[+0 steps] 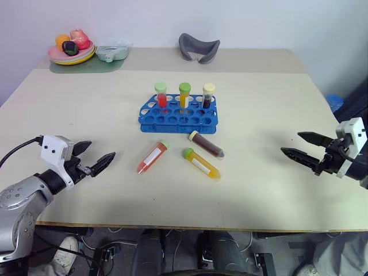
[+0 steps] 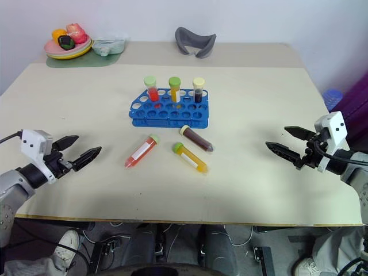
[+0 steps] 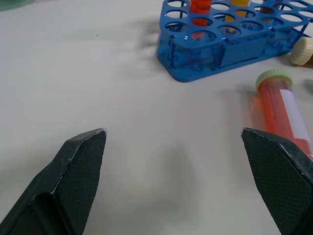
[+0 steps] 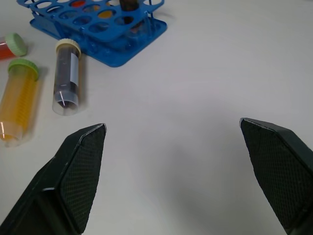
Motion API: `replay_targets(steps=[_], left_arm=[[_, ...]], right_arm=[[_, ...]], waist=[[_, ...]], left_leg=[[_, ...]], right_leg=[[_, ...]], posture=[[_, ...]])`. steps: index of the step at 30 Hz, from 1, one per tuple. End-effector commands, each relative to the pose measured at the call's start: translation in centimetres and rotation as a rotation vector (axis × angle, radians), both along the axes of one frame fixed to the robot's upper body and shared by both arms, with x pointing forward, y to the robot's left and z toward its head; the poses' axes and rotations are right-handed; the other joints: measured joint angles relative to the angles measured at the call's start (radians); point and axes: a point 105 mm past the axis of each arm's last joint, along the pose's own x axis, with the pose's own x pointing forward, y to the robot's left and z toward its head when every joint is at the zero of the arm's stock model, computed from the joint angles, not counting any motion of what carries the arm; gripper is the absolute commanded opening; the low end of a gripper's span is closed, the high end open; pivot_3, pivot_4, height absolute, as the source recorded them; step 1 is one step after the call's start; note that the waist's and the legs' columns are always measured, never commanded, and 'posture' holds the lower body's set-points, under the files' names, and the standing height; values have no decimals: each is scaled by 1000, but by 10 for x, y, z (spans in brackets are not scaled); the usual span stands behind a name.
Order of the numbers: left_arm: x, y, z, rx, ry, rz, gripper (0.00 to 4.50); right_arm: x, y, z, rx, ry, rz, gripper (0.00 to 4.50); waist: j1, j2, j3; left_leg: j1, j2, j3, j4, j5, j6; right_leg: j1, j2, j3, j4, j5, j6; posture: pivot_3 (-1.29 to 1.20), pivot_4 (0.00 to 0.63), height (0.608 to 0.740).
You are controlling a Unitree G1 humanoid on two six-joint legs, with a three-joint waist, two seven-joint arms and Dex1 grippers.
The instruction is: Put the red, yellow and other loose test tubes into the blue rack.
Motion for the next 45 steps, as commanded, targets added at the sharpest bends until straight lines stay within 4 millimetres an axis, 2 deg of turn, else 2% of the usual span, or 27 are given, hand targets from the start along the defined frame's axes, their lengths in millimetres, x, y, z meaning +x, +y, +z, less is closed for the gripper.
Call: replay_targets(steps=[1,15,21,26,28,31,33,35,36,38,45], left_arm=[[0,-1,10,13,-44,0,4497],[4,-6,6,-5,-38,-7,4497],[11,-12,21,-81,-82,-7,4497],[19,-18,18,-70,-61,-32,4497],[19,-19,18,-56,-53,-61,4497],[24,-21,15,-46,-44,-86,4497],[22,-30,15,-23,-42,-141,4497],[19,-41,17,-5,-37,-212,4497],[15,-51,17,4,-27,-270,4497],[4,-69,15,33,-6,-388,4497],[-5,-89,11,52,21,-512,4497]], right_arm=[[4,4,11,-7,-38,19,4500],[7,3,8,-8,-47,-21,4500],[9,12,8,-9,-72,-24,4500],[5,27,13,-3,-87,1,4500],[3,37,16,-2,-67,28,4500],[1,49,12,-109,-17,45,4500],[1,62,13,-175,-19,65,4500],[1,81,20,-181,-24,102,4500],[2,96,23,-186,-24,130,4500],[7,119,24,-174,42,128,4500],[30,166,36,-200,204,106,4500]], waist=[[0,0,0],[0,0,0],[0,0,0],[0,0,0],[0,0,0],[0,0,0],[0,0,0],[-1,0,0],[-3,0,0],[-7,0,0],[-5,1,1]], left_leg=[[0,0,0,0,0,0],[0,0,0,0,0,0],[0,0,0,1,0,0],[1,0,0,0,0,0],[1,0,0,1,0,0],[1,0,0,1,0,0],[1,0,0,1,0,0],[1,0,0,1,0,0],[1,0,0,0,0,0],[2,0,0,0,0,0],[1,1,1,0,0,-1]], right_leg=[[0,0,0,0,0,0],[0,0,0,0,0,0],[1,0,0,0,0,0],[1,0,0,1,0,0],[1,0,0,1,0,0],[1,0,0,1,0,0],[1,0,0,1,0,0],[1,0,0,1,0,0],[1,0,1,1,0,0],[0,1,1,1,0,0],[-1,0,1,2,0,-2]], posture=[[0,150,666],[0,150,666],[0,150,666],[0,150,666],[0,150,666],[0,150,666],[0,150,666],[0,150,666],[0,150,666],[0,150,666],[0,150,666]])
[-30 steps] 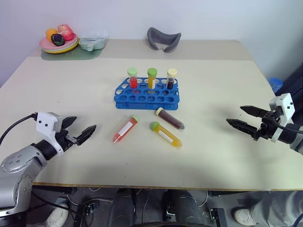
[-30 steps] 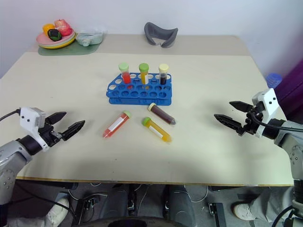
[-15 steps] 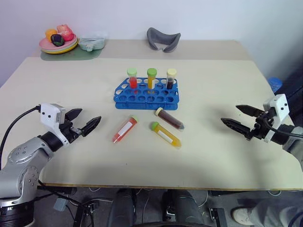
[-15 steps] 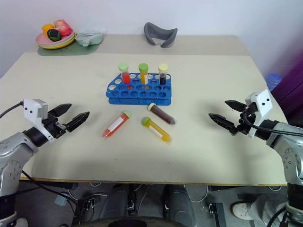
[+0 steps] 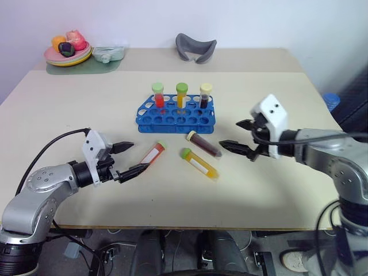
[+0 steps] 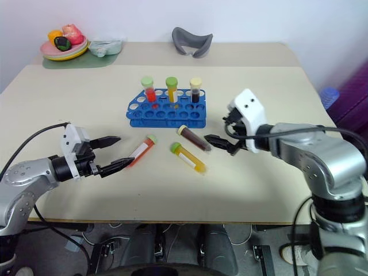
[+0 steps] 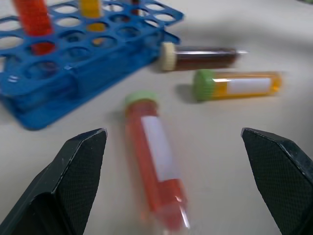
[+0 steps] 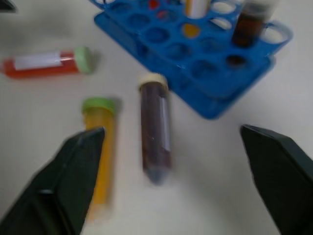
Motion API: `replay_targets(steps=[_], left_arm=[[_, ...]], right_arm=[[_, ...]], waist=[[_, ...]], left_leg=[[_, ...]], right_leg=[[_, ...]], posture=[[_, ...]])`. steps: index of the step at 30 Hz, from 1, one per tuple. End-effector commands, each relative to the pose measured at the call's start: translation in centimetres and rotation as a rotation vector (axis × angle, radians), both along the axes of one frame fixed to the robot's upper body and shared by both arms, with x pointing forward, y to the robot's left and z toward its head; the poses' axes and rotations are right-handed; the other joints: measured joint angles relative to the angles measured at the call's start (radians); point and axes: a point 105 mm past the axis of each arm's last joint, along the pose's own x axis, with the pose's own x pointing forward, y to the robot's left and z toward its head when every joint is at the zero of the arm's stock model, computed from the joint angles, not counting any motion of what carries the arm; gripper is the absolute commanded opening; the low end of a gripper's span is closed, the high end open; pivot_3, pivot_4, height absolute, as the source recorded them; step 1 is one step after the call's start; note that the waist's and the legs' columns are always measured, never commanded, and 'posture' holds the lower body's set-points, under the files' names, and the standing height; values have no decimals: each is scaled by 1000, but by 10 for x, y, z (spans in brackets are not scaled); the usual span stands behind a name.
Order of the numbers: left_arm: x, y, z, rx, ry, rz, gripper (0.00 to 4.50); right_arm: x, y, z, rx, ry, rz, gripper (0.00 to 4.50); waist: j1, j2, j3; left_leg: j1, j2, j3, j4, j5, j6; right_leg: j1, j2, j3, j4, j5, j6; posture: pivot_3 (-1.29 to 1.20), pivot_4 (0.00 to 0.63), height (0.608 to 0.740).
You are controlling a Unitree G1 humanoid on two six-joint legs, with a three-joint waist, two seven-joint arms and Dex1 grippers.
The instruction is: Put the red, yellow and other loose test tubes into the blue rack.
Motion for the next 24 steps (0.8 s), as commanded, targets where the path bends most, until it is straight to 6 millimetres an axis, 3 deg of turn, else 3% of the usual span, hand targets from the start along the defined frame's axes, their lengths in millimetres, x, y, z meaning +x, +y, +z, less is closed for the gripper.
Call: replay_targets(steps=[1,9,14,24], left_arm=[[-3,-13,7,-2,-31,-61,4497],[-19,-23,-2,64,-20,-152,4497],[-29,-29,-7,89,-7,-210,4497],[-28,-38,-9,81,-15,-247,4497]], right_arm=[[10,10,1,-56,80,-47,4500],[24,20,-12,-284,130,-66,4500],[33,28,-17,-288,167,-89,4500],[38,51,-24,-303,252,-43,4500]], waist=[[2,0,0],[-5,0,0],[-18,0,0],[-18,1,0]], left_leg=[[0,0,0,0,0,0],[-2,-1,1,0,0,0],[-2,-1,1,0,0,0],[-3,-1,1,0,0,0]], right_leg=[[0,0,0,0,0,0],[-2,-1,1,1,0,0],[-2,-1,0,1,0,0],[-3,-1,0,2,0,0]], posture=[[0,150,666],[0,150,666],[0,150,666],[0,150,666]])
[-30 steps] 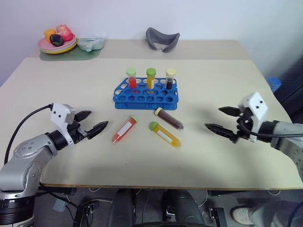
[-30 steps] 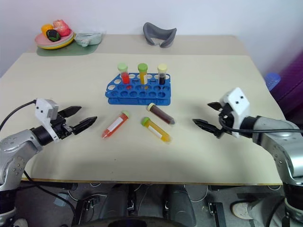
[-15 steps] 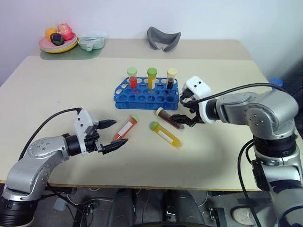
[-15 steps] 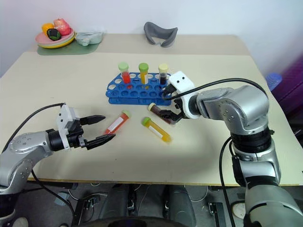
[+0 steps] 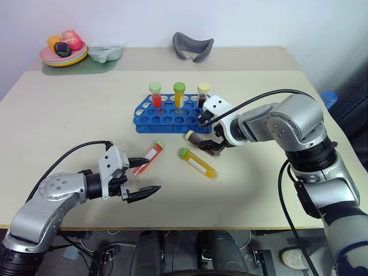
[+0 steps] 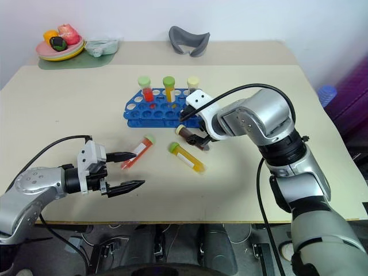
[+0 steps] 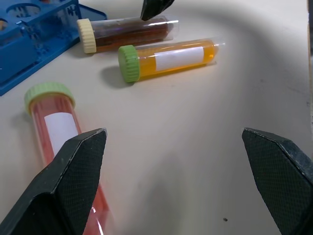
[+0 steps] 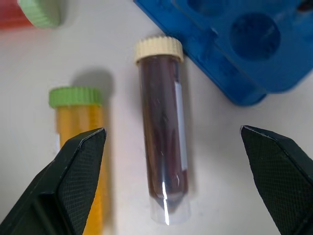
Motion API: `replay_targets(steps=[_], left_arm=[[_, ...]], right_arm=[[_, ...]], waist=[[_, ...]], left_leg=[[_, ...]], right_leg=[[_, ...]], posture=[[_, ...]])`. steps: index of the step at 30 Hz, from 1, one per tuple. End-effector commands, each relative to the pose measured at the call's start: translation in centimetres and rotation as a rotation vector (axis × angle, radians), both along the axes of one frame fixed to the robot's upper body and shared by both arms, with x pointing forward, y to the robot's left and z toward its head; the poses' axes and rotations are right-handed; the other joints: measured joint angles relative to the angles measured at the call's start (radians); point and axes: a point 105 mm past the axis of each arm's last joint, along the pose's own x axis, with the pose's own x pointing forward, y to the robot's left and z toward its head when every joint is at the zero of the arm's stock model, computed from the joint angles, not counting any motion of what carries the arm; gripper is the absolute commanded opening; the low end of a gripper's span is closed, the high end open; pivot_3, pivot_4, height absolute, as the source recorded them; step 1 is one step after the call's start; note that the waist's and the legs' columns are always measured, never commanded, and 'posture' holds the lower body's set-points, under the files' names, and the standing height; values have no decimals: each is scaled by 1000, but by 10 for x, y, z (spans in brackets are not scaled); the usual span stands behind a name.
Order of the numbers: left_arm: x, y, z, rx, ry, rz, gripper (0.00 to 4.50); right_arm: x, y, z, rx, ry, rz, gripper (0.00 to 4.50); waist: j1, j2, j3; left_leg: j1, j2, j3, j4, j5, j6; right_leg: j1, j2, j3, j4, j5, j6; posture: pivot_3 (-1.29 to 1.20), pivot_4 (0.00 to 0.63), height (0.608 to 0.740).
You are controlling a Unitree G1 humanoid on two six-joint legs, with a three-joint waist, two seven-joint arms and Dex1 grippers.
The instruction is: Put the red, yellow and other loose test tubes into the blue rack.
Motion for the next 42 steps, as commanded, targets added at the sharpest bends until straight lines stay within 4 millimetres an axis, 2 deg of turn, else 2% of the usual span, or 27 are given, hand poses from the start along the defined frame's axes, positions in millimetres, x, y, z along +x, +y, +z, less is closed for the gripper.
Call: replay_targets(steps=[1,9,22,25,30,31,36,42], left_arm=[[-2,-10,8,-13,-43,-50,4497],[0,-10,8,-19,-50,-46,4497],[0,-12,7,-28,-54,-43,4497],[0,-13,7,-28,-57,-43,4500],[1,-12,7,-28,-60,-39,4500],[1,-12,7,-27,-61,-39,4500],[1,-12,7,-27,-63,-38,4500],[2,-12,9,-28,-69,-34,4500]], right_arm=[[1,8,5,-11,2,16,4500],[0,7,-11,-84,39,17,4500],[3,1,-25,-130,92,-24,4500],[6,-2,-27,-137,95,-42,3602],[8,-5,-29,-150,98,-64,1035],[8,-5,-29,-153,98,-63,838],[4,-3,-25,-141,95,-23,838],[-4,2,-2,-137,-106,186,838]], waist=[[0,0,0],[-2,0,0],[-2,0,0],[-1,0,0],[-2,0,0],[-2,0,0],[-1,0,0],[0,1,0]], left_leg=[[0,0,0,0,0,0],[0,0,0,0,0,0],[0,0,0,0,0,0],[0,0,0,0,0,0],[0,0,0,0,0,0],[0,0,0,0,0,0],[0,0,0,0,0,0],[-1,0,0,0,0,0]], right_leg=[[0,0,0,0,0,0],[0,0,0,0,0,0],[-1,0,0,0,0,0],[0,0,0,0,0,0],[0,0,0,0,0,0],[0,0,0,0,0,0],[0,0,0,0,0,0],[-1,0,0,0,0,0]], posture=[[0,150,666],[0,150,666],[0,150,666],[0,150,666],[0,150,666],[0,150,666],[0,150,666],[0,150,666]])
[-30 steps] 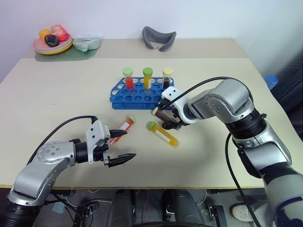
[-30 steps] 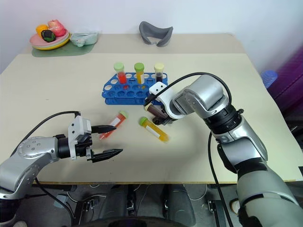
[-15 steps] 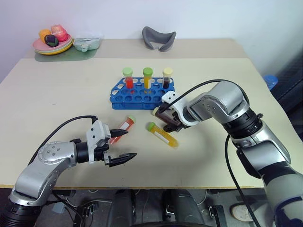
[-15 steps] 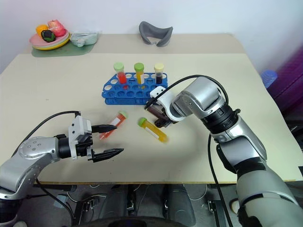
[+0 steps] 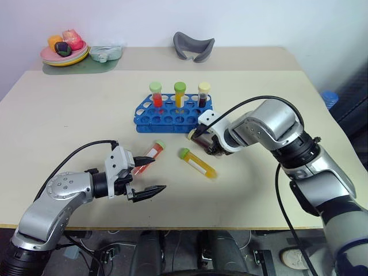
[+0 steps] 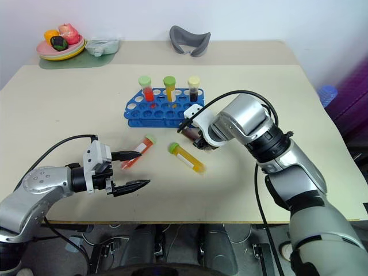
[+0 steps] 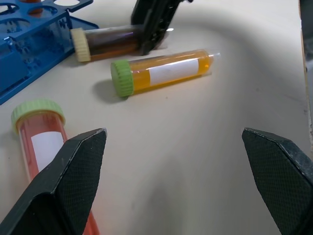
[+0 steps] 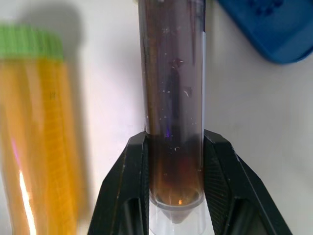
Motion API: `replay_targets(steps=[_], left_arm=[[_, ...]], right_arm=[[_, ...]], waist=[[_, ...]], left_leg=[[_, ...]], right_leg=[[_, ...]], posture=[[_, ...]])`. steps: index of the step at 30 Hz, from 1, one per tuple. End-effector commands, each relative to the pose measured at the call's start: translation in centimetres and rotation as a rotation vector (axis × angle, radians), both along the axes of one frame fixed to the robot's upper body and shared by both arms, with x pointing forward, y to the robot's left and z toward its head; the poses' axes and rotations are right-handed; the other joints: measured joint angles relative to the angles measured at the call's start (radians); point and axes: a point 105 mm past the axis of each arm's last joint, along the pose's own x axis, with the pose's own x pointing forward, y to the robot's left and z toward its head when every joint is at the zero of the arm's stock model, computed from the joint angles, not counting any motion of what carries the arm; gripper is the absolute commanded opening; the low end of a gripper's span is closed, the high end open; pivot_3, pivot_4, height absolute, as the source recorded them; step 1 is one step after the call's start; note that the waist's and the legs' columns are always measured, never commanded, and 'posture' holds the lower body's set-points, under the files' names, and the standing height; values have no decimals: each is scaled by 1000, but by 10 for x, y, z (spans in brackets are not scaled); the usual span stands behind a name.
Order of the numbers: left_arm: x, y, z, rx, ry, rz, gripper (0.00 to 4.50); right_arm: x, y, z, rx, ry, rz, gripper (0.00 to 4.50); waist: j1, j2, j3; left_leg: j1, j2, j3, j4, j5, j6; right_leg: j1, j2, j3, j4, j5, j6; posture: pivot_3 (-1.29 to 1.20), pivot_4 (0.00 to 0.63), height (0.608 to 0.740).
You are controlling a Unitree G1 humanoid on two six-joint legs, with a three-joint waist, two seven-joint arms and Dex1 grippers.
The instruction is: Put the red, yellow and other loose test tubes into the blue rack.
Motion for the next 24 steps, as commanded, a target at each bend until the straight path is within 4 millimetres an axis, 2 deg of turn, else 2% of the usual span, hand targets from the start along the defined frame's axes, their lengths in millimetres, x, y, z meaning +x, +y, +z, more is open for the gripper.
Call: replay_targets(steps=[1,5,9,12,14,16,20,24], left_arm=[[0,-3,7,-5,-40,-13,4500],[-1,-2,7,-6,-38,-10,4500],[-1,-4,7,-12,-37,-9,4500],[0,-5,9,-21,-43,0,4500],[1,-5,11,-34,-46,8,4500],[2,-5,13,-52,-46,16,4500],[14,-3,23,-121,-88,90,4500],[28,5,30,-163,-125,181,4500]], right_arm=[[-6,12,26,66,-151,196,838],[-8,13,50,157,-353,377,838],[-17,25,84,392,-509,523,838],[-6,29,109,560,-641,443,838],[9,29,117,679,-679,311,838],[19,28,119,815,-683,193,838],[25,35,98,814,-827,128,838],[32,32,91,926,-908,19,838]], waist=[[-1,0,0],[-1,0,0],[-1,0,0],[-4,0,1],[-1,0,1],[-1,0,1],[8,0,1],[-2,0,1]], left_leg=[[0,0,0,0,0,0],[0,0,0,-1,0,0],[1,0,0,-1,0,0],[1,1,0,-1,0,0],[1,1,0,-1,1,-1],[2,1,0,-1,1,-1],[0,0,0,0,1,-1],[0,0,0,0,1,-2]], right_leg=[[0,0,0,0,0,0],[0,0,0,-1,0,0],[0,1,0,-1,0,0],[0,1,0,-1,0,0],[1,1,0,-1,0,0],[1,1,0,-1,0,0],[1,0,-1,-2,0,0],[1,0,-1,0,0,1]], posture=[[0,150,666],[0,150,666],[0,150,666],[0,150,666],[0,150,666],[0,150,666],[0,150,666],[0,150,666]])
